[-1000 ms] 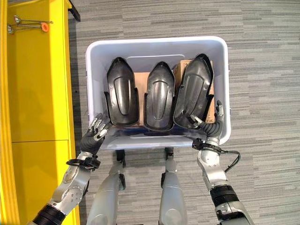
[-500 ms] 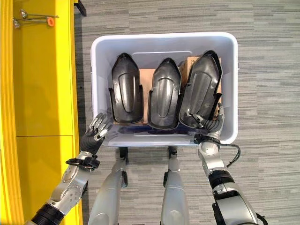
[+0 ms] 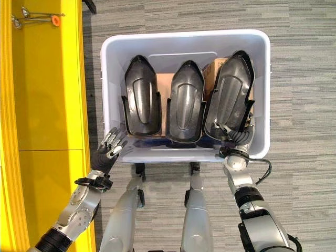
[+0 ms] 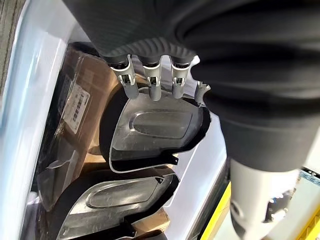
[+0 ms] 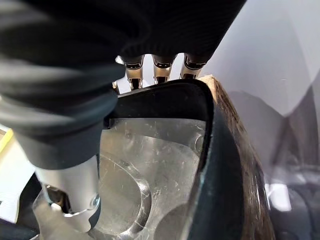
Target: Move parts from the plastic box to the shelf.
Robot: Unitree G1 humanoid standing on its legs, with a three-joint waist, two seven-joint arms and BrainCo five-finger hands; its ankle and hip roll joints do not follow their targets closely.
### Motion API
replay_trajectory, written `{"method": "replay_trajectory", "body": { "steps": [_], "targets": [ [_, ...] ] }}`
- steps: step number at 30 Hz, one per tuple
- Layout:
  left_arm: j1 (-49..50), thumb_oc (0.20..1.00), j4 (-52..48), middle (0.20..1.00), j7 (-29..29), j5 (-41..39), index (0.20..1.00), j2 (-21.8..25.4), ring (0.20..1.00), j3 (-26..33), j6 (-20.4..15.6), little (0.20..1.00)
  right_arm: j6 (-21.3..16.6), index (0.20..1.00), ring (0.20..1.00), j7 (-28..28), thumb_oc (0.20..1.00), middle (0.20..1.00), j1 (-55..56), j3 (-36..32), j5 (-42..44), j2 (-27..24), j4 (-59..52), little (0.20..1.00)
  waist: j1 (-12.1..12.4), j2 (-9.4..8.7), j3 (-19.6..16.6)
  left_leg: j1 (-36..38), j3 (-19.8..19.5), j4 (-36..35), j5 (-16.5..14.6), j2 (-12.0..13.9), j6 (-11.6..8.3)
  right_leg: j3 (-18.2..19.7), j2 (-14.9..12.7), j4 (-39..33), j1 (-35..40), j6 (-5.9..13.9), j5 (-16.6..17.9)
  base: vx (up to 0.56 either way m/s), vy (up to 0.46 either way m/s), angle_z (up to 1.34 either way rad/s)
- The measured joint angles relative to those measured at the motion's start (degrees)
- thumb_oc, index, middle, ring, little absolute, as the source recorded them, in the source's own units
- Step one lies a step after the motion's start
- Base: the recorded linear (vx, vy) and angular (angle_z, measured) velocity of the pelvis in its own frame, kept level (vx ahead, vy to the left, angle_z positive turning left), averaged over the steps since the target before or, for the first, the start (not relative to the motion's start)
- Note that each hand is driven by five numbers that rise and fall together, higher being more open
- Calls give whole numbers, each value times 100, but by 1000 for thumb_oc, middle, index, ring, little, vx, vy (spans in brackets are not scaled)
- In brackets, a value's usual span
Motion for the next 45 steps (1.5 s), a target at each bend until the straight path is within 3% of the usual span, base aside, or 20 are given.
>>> {"method": "replay_trajectory", "body": {
  "steps": [6,8,10,14,25,32,35,37,45],
  "targets": [
    [-28,1000,-1,1000,-18,-3,1000,35,1000,-6,3,1000,-43,1000,1000,-33,1000,1000,-454,224,120,-78,608,1000,10,-11,10,-125,-43,73,-1,2,1,-24,2,33,-77,-4,0,1,-2,1],
    [-56,1000,-2,1000,-22,-7,1000,38,1000,-22,4,1000,-78,200,200,-125,200,200,-790,315,239,-154,1071,200,3,-14,12,-247,-97,162,-3,14,1,-99,8,35,-125,-22,15,0,-11,11],
    [-40,1000,-1,1000,-26,-17,1000,74,1000,-35,6,1000,-64,200,200,-28,200,200,-1309,502,501,-396,1870,200,32,-26,22,-290,-126,176,-12,6,22,-141,2,50,-152,-28,20,6,-11,6],
    [-64,1000,-1,1000,-32,-17,1000,80,1000,-75,17,1000,125,200,200,302,200,200,-1413,550,676,-569,1891,200,162,2,37,-397,-184,199,29,24,-18,-145,35,153,-277,-32,21,3,-1,1],
    [-180,1000,1,1000,-26,-45,1000,76,1000,-52,21,1000,73,200,200,744,200,200,-256,449,799,-121,863,200,176,-8,28,-37,-225,250,-26,29,38,-201,4,379,55,-78,-151,10,0,3],
    [-78,1000,2,1000,-32,-152,1000,79,1000,82,50,1000,194,200,200,819,200,200,375,367,955,-4,288,200,162,-138,-67,414,-316,203,-55,44,24,-310,16,285,598,-29,-143,32,-11,5],
    [151,1000,6,1000,-121,-151,1000,92,1000,66,49,1000,182,200,200,852,200,200,783,418,964,63,112,200,174,-356,-526,583,-342,83,-101,45,7,-345,20,140,786,-63,-221,48,-13,3],
    [199,1000,8,1000,-153,-151,1000,99,1000,72,70,1000,193,200,200,864,200,200,929,380,982,62,-138,200,159,-428,-596,655,-356,50,-100,41,5,-393,15,114,879,-33,-200,78,-30,11],
    [767,1000,10,1000,-239,-125,1000,92,1000,565,188,1000,172,200,200,1042,200,200,1925,-15,927,164,-1740,200,181,-482,-923,1405,-492,-259,-111,37,-25,-648,7,-262,1779,-58,-234,51,-11,12]
  ]
}}
